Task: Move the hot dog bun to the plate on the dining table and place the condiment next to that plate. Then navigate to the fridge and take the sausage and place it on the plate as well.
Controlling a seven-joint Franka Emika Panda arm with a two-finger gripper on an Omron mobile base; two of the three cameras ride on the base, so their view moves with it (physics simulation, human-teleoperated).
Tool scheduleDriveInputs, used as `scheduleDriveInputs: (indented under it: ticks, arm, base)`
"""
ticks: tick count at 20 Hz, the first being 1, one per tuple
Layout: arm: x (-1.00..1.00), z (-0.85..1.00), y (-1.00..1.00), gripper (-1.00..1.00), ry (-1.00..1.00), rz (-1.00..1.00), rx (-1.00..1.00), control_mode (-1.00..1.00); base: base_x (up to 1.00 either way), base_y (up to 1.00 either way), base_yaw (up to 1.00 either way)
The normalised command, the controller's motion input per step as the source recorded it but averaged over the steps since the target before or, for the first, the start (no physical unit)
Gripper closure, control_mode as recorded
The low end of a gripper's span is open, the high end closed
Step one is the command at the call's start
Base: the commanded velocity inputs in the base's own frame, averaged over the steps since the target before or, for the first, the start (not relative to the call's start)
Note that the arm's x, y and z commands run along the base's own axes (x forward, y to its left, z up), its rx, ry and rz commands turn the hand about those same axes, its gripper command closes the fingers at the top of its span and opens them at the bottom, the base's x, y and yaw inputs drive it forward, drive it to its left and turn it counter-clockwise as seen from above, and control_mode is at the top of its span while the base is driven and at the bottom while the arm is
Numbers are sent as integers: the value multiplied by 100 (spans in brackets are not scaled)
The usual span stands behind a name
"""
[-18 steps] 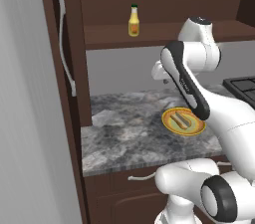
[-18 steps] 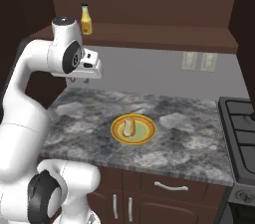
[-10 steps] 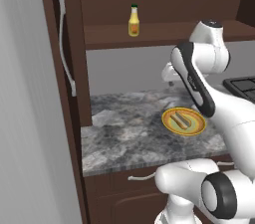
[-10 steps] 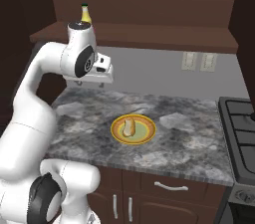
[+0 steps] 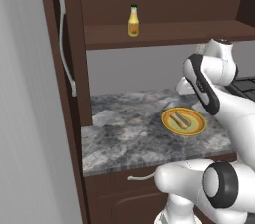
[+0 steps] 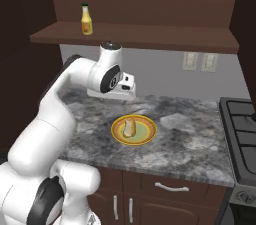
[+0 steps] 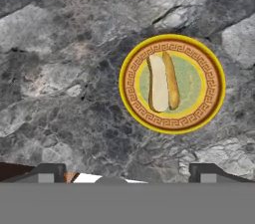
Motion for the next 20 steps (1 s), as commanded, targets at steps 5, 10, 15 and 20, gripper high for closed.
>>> scheduleDriveInputs:
  ticks: [5, 10, 15, 20]
  arm:
    - [16, -73, -42, -100, 9, 0, 0, -100]
    - [23, -60, -25, -100, 6, 0, 0, -100]
    - [33, -37, -5, -100, 5, 0, 0, -100]
    - [43, -29, 0, -100, 9, 0, 0, -100]
  base:
    - [0, 0, 0]
    - [0, 0, 0]
    - [0, 0, 0]
    - [0, 0, 0]
